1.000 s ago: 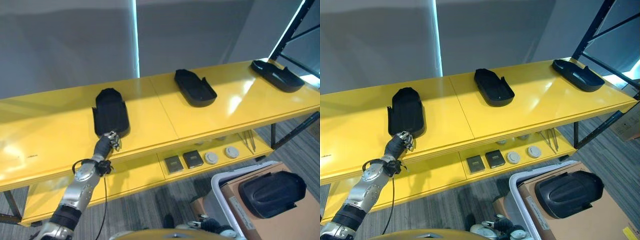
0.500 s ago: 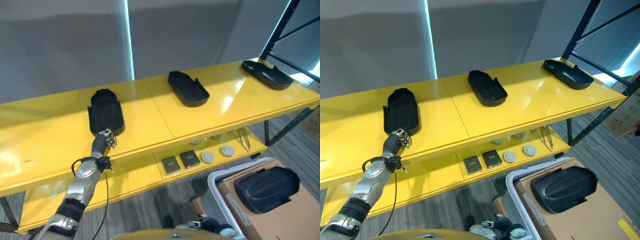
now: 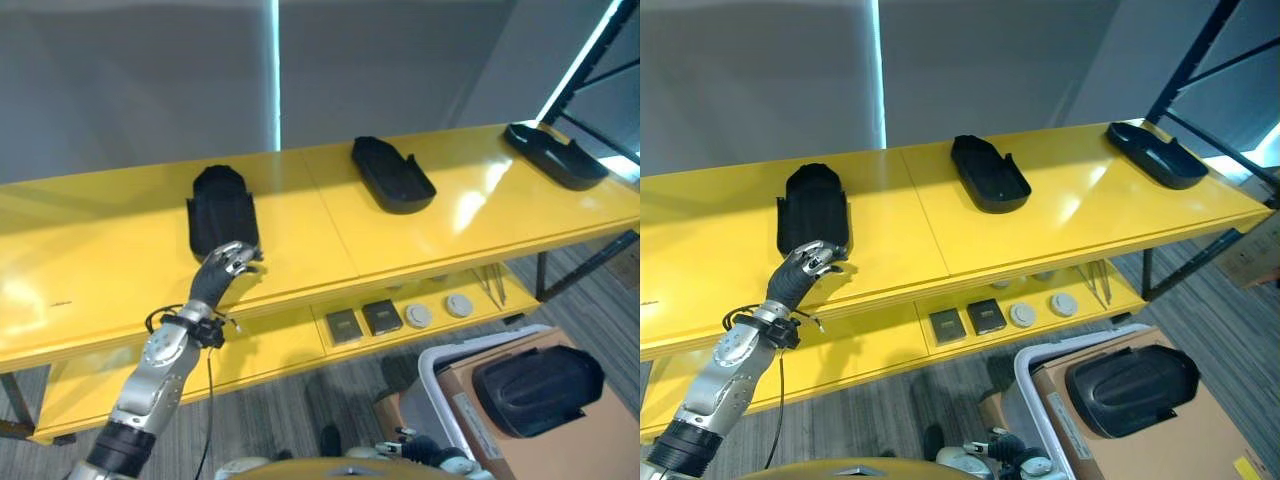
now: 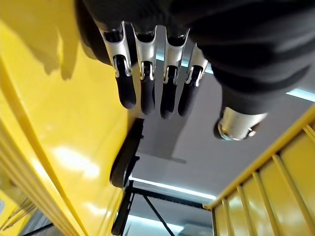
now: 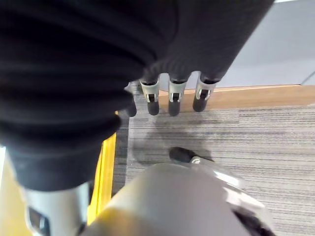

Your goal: Move parts from the plastic box to the shelf.

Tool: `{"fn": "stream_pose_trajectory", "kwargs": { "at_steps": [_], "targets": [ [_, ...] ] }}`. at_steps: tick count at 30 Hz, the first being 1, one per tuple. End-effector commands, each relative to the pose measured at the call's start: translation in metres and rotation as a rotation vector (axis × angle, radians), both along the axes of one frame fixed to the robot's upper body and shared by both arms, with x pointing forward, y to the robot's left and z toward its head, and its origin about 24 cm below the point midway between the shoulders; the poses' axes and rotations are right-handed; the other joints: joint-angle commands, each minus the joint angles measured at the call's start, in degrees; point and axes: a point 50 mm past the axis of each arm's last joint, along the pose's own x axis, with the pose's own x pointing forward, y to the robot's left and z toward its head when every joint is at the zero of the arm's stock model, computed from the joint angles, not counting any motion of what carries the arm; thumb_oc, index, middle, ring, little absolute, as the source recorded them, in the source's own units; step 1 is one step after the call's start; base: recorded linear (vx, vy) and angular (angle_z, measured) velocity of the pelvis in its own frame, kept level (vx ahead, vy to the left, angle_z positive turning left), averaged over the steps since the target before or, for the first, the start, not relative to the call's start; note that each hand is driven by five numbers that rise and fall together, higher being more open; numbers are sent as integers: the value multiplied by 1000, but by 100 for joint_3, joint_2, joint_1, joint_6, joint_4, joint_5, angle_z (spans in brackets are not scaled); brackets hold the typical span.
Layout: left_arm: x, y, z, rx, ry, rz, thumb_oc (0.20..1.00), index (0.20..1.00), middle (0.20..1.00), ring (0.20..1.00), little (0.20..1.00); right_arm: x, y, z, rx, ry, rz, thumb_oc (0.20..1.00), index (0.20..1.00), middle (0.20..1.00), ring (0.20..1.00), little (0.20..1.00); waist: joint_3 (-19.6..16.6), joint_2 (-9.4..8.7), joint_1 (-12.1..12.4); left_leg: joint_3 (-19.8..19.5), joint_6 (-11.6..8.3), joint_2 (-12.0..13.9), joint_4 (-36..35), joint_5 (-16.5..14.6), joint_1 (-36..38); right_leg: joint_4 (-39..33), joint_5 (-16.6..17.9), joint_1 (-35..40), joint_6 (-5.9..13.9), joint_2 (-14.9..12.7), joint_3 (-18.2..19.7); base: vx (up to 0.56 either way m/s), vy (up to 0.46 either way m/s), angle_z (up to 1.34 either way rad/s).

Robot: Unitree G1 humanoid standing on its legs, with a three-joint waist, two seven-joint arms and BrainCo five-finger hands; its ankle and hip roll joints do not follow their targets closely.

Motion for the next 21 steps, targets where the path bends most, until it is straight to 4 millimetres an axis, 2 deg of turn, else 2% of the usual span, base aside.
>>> {"fn": "stream_pose_trajectory", "kwargs": {
  "at_steps": [1,4,9,11,15,16,17,18,20,21],
  "targets": [
    [5,-1,21,-67,-96,-79,1000,1000,1000,1000,1000,1,-13,2,-52,0,54,1000,1000,1000,1000,1000,-101,96,-23,304,-304,475,71,-103,-210,159,-611,364,587,-255,-198,-49,66,4],
    [-1,-5,32,-95,-132,-152,1000,1000,1000,1000,1000,3,-13,2,-53,-4,39,1000,1000,1000,1000,1000,-133,104,58,222,-271,409,119,-137,-243,207,-613,335,618,-311,-213,-65,88,3],
    [-4,-5,35,-109,-127,-204,1000,1000,1000,1000,1000,1,-12,0,-65,12,-36,1000,1000,1000,1000,1000,-145,106,90,136,-147,261,246,-233,-318,408,-590,173,705,-424,-121,-71,114,-4],
    [-5,-7,31,-145,-89,-239,1000,1000,1000,1000,1000,-5,-15,-3,-67,33,-116,1000,1000,1000,1000,1000,-105,115,29,165,-85,202,300,-277,-342,505,-498,8,774,-483,-34,-52,110,-12],
    [-6,-9,26,-154,-75,-264,1000,1000,1000,1000,1000,-25,-19,-11,-52,88,-297,1000,1000,1000,1000,1000,-25,139,-90,419,-12,183,348,-350,-395,731,-395,-347,878,-615,-116,-46,53,-39],
    [-6,-9,26,-154,-75,-264,1000,1000,1000,1000,1000,-25,-19,-11,-52,88,-297,1000,1000,1000,1000,1000,-28,139,-86,422,-12,183,349,-351,-398,735,-396,-353,878,-614,-113,-78,1,-73],
    [-7,-3,24,-170,-78,-244,1000,1000,1000,1000,1000,-38,-20,-15,-45,123,-356,1000,1000,1000,1000,1000,13,137,-56,793,-31,219,353,-407,-381,950,-198,-613,1032,-857,-668,-69,-8,-85],
    [-7,-2,24,-172,-78,-247,1000,1000,1000,1000,1000,-39,-20,-15,-45,128,-366,1000,1000,1000,1000,1000,10,134,-42,848,-32,222,356,-416,-383,977,-180,-643,1048,-885,-729,-127,-9,-86],
    [-8,5,26,-176,-105,-201,1000,1000,1000,1000,1000,-48,-27,-17,-60,157,-361,1000,1000,1000,1000,1000,13,143,103,1513,-31,313,374,-497,-374,1334,-212,-742,1108,-1137,-1724,-96,0,-174],
    [-8,5,27,-174,-116,-210,1000,1000,1000,1000,1000,-52,-33,-17,-83,174,-353,1000,1000,1000,1000,1000,17,188,173,1813,-19,364,399,-648,-300,1656,-326,-741,1166,-1320,-2206,-58,-8,-229]
  ]
}}
